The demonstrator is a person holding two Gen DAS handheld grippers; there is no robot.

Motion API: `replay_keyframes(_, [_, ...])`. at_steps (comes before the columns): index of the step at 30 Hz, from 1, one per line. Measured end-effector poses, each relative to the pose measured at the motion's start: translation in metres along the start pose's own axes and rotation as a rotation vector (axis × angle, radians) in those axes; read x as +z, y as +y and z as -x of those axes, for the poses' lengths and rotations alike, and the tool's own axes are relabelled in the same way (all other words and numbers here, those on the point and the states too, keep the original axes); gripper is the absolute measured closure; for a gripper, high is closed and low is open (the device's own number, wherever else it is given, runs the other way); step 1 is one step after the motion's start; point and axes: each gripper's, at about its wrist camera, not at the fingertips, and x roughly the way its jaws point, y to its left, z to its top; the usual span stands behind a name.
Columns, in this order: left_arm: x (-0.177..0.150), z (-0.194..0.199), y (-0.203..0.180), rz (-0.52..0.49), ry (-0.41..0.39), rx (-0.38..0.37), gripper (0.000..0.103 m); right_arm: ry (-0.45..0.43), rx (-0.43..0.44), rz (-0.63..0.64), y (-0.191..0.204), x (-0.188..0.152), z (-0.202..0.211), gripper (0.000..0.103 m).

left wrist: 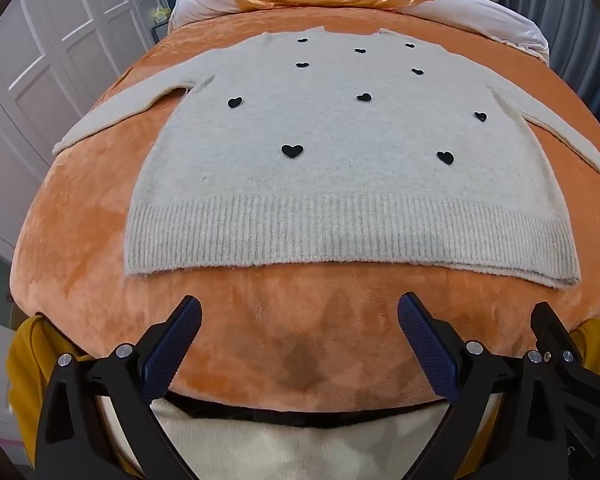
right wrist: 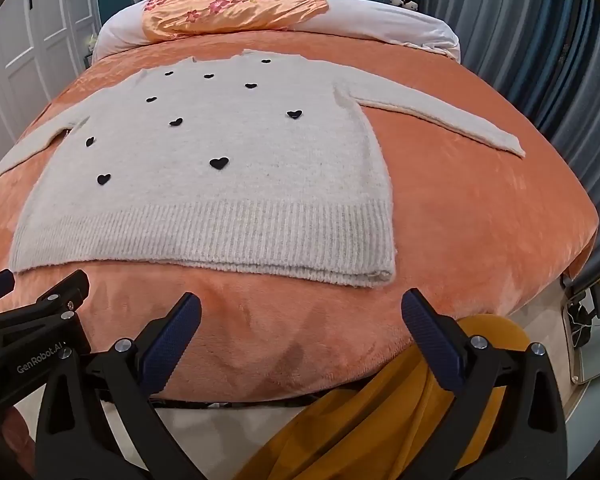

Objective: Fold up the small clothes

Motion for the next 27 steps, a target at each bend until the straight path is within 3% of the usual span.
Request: replay_keyframes(27, [-0.0014,0.0022,0.0038,0.0,-0.011,0.001,0.007,0.0,-0.001,0.001,0.0008,0.0005,-0.0003,0.005])
